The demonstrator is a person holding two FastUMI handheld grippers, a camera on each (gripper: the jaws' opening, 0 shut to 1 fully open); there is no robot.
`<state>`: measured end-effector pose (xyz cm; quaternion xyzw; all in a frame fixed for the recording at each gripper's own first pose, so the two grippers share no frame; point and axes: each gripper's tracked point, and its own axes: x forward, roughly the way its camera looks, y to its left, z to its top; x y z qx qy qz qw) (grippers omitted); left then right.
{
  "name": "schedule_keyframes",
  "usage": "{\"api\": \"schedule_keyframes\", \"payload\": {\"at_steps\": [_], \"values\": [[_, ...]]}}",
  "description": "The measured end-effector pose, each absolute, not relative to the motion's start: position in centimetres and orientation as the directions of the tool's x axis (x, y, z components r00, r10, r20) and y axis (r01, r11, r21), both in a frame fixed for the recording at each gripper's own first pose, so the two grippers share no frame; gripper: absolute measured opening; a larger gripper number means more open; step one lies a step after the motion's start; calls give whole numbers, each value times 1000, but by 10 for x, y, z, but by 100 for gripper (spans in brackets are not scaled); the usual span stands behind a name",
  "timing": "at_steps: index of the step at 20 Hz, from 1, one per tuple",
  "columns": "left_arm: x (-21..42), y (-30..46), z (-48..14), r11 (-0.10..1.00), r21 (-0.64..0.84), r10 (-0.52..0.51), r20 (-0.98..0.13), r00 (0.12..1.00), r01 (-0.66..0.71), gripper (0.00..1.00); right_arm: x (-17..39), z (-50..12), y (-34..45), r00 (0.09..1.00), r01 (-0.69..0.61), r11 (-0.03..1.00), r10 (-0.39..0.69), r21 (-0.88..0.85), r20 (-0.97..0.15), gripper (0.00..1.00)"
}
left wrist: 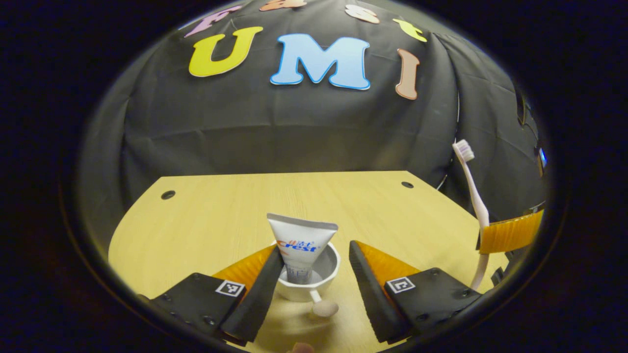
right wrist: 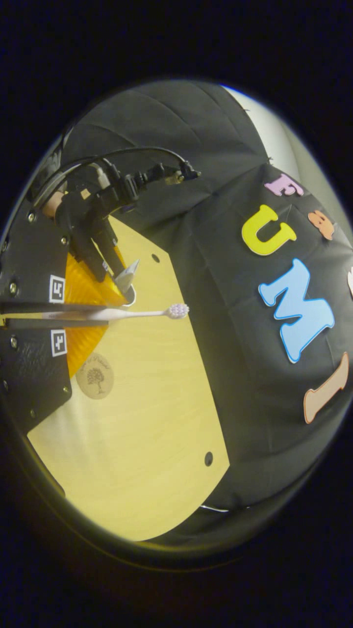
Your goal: Put the toothbrush and toothpaste on the desktop into the cup, then pick up the cup and place it on the coaster on the desktop.
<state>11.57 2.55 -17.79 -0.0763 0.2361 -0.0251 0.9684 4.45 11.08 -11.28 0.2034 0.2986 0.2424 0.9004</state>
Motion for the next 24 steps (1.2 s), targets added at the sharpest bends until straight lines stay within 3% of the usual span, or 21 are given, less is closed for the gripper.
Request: {"api": "schedule_keyframes", "payload": {"at_steps": [14, 21, 22, 23, 24], "values": [[70, 41, -161, 959, -283, -132, -502, 855, -18, 92, 126, -81, 175, 768, -419, 777, 579, 470, -273, 5], [47, 36, -176, 929, -370, -213, -550, 808, -6, 92, 160, -97, 208, 778, -413, 787, 566, 458, -272, 5], [44, 36, -177, 926, -377, -221, -555, 802, -6, 97, 161, -101, 210, 778, -409, 790, 563, 457, -277, 5], [43, 37, -178, 925, -381, -224, -558, 799, -6, 92, 162, -105, 211, 781, -404, 796, 556, 452, -282, 5], [42, 37, -180, 923, -385, -228, -561, 796, -7, 97, 165, -109, 214, 782, -401, 801, 552, 445, -289, 5]]}}
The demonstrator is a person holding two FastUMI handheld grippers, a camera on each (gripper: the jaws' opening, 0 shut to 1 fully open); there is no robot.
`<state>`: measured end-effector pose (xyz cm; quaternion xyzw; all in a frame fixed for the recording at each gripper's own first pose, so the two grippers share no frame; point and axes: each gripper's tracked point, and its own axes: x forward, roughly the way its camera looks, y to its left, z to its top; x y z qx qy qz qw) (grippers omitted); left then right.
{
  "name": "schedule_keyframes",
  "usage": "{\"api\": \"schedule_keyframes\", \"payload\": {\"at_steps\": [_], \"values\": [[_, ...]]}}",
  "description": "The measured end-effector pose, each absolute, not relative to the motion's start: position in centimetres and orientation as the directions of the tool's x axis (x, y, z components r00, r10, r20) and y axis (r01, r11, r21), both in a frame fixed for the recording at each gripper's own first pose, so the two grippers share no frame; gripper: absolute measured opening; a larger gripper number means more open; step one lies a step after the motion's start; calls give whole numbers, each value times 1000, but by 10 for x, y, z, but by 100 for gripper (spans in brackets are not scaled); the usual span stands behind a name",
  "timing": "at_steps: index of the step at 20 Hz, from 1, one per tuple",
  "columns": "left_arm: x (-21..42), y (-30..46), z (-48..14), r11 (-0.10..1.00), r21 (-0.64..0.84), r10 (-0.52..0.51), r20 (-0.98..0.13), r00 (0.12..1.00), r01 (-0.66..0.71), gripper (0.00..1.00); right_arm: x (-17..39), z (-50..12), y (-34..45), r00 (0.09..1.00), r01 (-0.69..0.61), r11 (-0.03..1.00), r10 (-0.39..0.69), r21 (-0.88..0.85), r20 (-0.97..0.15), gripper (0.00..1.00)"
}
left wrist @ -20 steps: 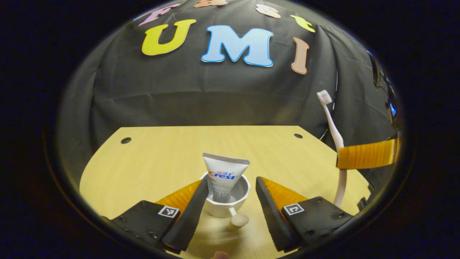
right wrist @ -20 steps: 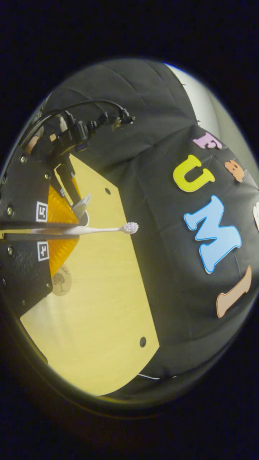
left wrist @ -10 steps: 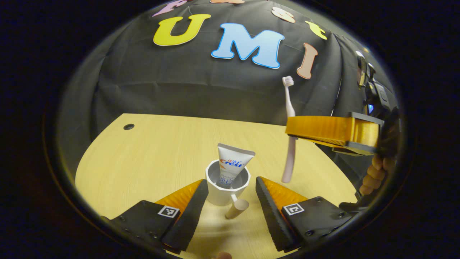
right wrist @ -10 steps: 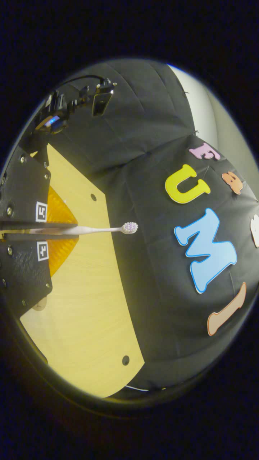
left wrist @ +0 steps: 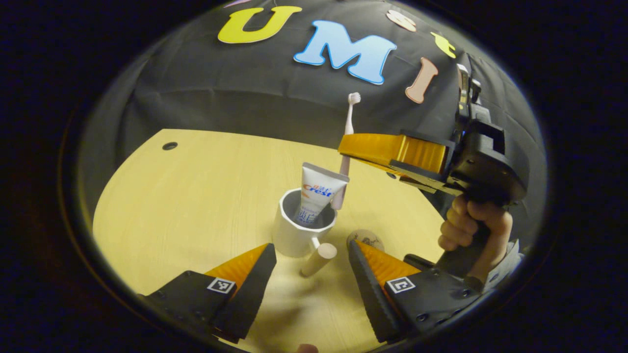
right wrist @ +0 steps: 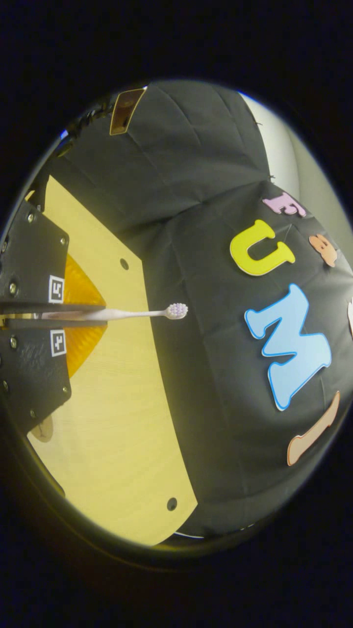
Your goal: Put the toothbrush and toothpaste on the desktop into the cup, then pick up the cup and place it on the coaster on the desktop.
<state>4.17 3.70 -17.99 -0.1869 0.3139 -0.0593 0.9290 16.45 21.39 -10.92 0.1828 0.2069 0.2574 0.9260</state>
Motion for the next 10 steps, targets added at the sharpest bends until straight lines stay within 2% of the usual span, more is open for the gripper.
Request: {"api": "schedule_keyframes", "payload": {"at_steps": [1, 4, 7, 8, 9, 10], "values": [[40, 37, -182, 921, -389, -230, -565, 792, -9, 92, 166, -113, 216, 782, -397, 806, 548, 438, -299, 5], [36, 35, -190, 911, -412, -242, -584, 775, -26, 97, 166, -124, 223, 771, -393, 811, 548, 433, -325, 5], [33, 35, -193, 915, -403, -240, -592, 770, -25, 96, 166, -133, 225, 762, -388, 819, 543, 422, -353, 6], [33, 34, -193, 915, -403, -240, -595, 767, -26, 92, 163, -133, 223, 761, -385, 823, 539, 417, -361, 6], [33, 35, -195, 914, -404, -241, -597, 765, -28, 96, 163, -133, 223, 758, -385, 823, 540, 418, -365, 7], [33, 35, -196, 914, -405, -240, -601, 762, -32, 96, 162, -135, 223, 755, -381, 823, 540, 421, -372, 7]]}}
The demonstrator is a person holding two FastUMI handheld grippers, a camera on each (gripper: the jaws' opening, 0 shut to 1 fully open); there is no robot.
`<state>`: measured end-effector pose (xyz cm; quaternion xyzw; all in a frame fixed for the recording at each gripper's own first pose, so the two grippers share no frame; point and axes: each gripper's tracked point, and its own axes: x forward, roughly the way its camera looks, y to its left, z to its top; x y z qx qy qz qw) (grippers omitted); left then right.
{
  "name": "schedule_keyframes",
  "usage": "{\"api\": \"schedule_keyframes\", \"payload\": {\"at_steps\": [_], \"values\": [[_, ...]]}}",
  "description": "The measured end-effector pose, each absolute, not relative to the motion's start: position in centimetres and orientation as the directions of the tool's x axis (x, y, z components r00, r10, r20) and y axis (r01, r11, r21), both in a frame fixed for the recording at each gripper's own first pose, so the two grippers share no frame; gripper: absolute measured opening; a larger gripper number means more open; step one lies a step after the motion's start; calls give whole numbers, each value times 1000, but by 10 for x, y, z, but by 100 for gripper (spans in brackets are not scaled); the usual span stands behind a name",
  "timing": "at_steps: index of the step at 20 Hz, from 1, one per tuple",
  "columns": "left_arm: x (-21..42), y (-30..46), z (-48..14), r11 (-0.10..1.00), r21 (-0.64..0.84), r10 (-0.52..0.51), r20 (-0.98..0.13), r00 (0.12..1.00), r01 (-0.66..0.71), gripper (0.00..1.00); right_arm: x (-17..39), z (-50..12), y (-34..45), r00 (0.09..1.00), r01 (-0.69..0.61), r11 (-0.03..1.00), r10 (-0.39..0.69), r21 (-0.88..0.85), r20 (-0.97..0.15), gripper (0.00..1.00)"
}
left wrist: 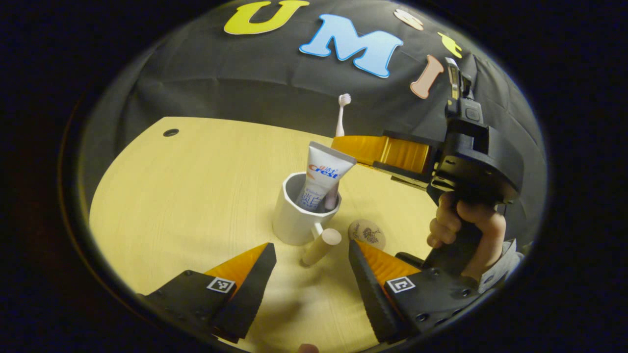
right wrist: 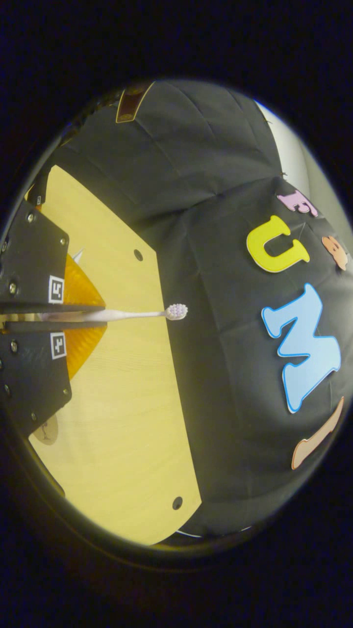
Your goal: Put the toothbrush and toothpaste on the desktop into the cup, then pick up the cup and place it on the coaster on the desktop.
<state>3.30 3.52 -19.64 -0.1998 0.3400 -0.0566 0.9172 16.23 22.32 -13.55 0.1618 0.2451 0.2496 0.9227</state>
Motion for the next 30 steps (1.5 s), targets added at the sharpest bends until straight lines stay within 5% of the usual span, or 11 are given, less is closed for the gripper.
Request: {"api": "schedule_keyframes", "payload": {"at_steps": [3, 9, 12, 13, 17, 30], "values": [[31, 36, -196, 913, -406, -233, -604, 762, -43, 92, 158, -136, 226, 732, -384, 806, 563, 450, -384, 8], [31, 35, -198, 912, -406, -229, -615, 755, -53, 96, 150, -136, 228, 710, -401, 796, 583, 454, -395, 25], [31, 35, -197, 912, -407, -230, -618, 752, -55, 97, 147, -138, 227, 706, -403, 801, 580, 443, -407, 63], [31, 35, -198, 913, -405, -229, -618, 752, -55, 97, 148, -138, 225, 710, -402, 805, 575, 436, -407, 63], [31, 35, -199, 916, -397, -227, -624, 748, -54, 97, 149, -135, 217, 725, -387, 822, 551, 418, -413, 92], [54, 16, -208, 932, -355, -220, -719, 659, -75, 96, 137, -94, 133, 797, -330, 869, 466, 368, -384, 92]]}}
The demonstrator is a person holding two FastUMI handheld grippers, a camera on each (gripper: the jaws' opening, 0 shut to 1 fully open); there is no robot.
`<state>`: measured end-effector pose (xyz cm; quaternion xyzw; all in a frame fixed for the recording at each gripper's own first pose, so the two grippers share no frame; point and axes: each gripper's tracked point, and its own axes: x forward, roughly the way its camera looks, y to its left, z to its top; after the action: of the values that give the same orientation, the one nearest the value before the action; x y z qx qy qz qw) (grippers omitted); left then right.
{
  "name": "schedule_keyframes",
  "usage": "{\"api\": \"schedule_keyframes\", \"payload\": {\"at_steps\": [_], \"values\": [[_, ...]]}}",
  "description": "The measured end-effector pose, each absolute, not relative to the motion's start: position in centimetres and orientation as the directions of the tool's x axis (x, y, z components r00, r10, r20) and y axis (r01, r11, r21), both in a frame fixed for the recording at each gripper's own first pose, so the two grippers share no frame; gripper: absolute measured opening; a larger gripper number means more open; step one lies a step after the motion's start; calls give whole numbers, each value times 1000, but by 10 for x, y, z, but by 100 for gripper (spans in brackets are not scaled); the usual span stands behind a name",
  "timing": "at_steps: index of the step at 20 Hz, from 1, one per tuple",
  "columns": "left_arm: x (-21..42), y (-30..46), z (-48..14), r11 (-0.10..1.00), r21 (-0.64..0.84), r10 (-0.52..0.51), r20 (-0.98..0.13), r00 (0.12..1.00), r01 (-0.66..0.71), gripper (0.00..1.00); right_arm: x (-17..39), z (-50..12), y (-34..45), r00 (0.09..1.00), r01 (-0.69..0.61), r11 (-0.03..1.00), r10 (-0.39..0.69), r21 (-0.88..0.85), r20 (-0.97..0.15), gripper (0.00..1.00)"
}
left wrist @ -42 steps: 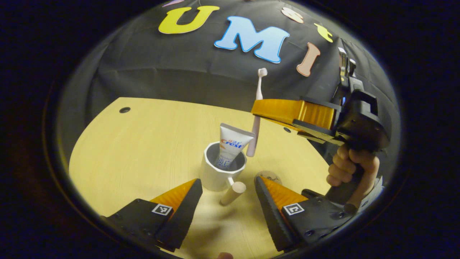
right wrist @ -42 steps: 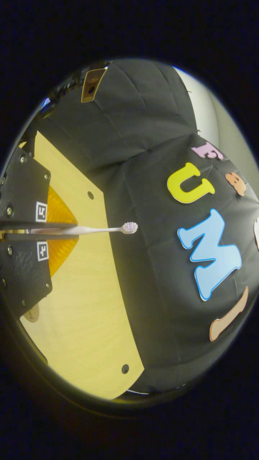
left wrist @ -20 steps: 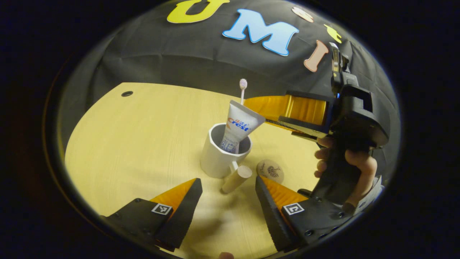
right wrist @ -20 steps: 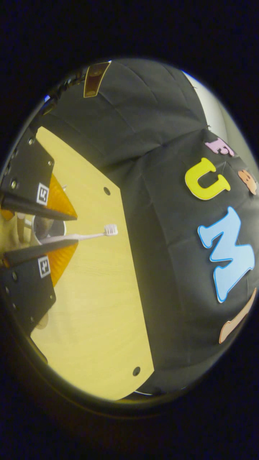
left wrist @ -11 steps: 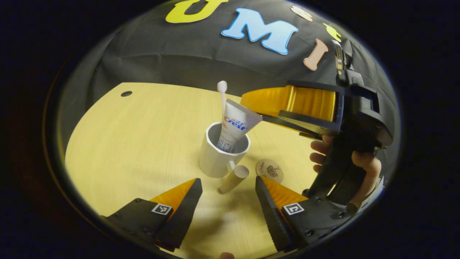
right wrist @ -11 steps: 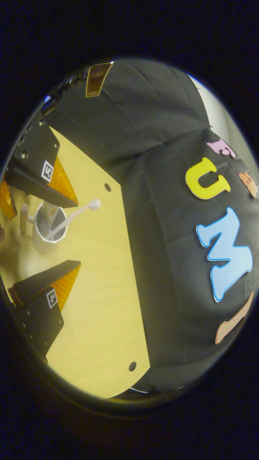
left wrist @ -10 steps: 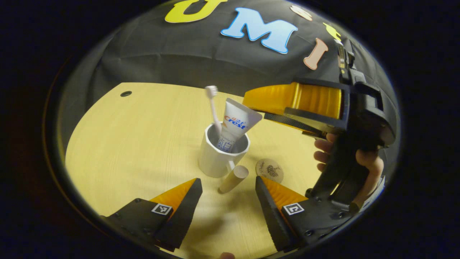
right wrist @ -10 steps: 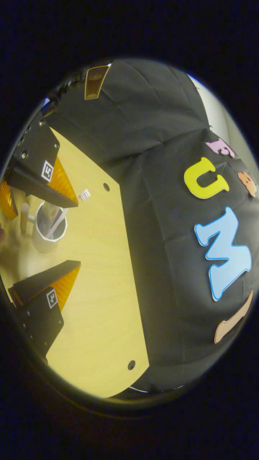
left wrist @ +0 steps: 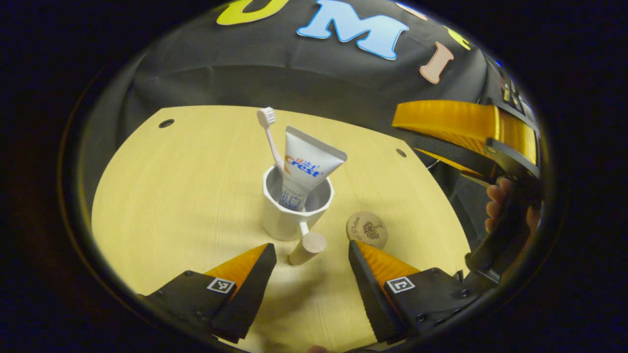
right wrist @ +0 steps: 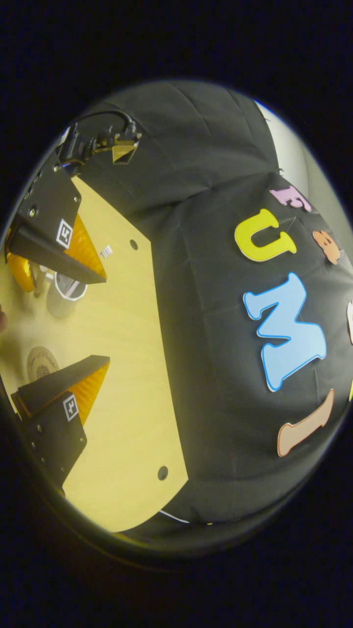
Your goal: Put the toothbrush and toothpaste on the desktop into the cup, then pick up the cup and place it on the coaster on the desktop.
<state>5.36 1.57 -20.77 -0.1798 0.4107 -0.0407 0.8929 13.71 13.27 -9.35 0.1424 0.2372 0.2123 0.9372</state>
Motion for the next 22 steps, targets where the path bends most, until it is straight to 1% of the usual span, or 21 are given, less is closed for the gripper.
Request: {"api": "schedule_keyframes", "payload": {"at_steps": [1, 2, 3, 4, 5, 6, 7, 9, 10, 12, 13, 15, 19, 20, 21, 22], "values": [[55, 16, -208, 936, -344, -215, -731, 647, -78, 96, 135, -93, 125, 801, -324, 875, 457, 360, -387, 92], [59, 16, -210, 939, -335, -211, -744, 634, -80, 92, 132, -93, 118, 804, -319, 878, 450, 357, -389, 92], [62, 16, -212, 941, -328, -208, -757, 620, -85, 96, 128, -93, 111, 807, -311, 883, 440, 352, -394, 92], [65, 15, -212, 942, -324, -208, -766, 608, -87, 92, 124, -94, 103, 811, -302, 888, 430, 347, -396, 92], [68, 15, -213, 944, -317, -204, -774, 600, -89, 92, 121, -93, 96, 817, -295, 893, 421, 341, -394, 92], [71, 17, -214, 948, -306, -196, -782, 591, -91, 96, 117, -93, 88, 823, -286, 899, 408, 331, -396, 92], [74, 16, -218, 950, -299, -193, -792, 580, -92, 92, 115, -93, 81, 826, -279, 905, 396, 320, -401, 92], [77, 14, -220, 949, -297, -198, -817, 542, -102, 92, 108, -94, 69, 832, -268, 914, 380, 306, -405, 92], [79, 13, -220, 946, -303, -202, -824, 529, -111, 96, 106, -94, 63, 834, -264, 916, 374, 301, -406, 92], [82, 14, -224, 945, -301, -201, -846, 493, -130, 96, 102, -97, 53, 835, -252, 923, 360, 292, -416, 92], [84, 16, -227, 945, -297, -199, -854, 481, -138, 100, 99, -99, 49, 834, -245, 925, 354, 292, -422, 92], [87, 18, -232, 944, -290, -195, -875, 443, -157, 91, 92, -106, 41, 828, -231, 927, 347, 296, -440, 92], [83, 18, -246, 937, -288, -203, -910, 363, -196, 89, 90, -116, 28, 820, -204, 931, 332, 304, -466, 92], [83, 18, -249, 938, -284, -204, -915, 348, -198, 86, 89, -118, 24, 819, -198, 932, 327, 304, -471, 92], [83, 20, -252, 940, -276, -197, -920, 339, -202, 91, 89, -119, 22, 817, -192, 932, 325, 307, -477, 92], [84, 20, -253, 941, -271, -195, -924, 330, -204, 86, 88, -122, 21, 815, -187, 932, 323, 309, -482, 92]]}}
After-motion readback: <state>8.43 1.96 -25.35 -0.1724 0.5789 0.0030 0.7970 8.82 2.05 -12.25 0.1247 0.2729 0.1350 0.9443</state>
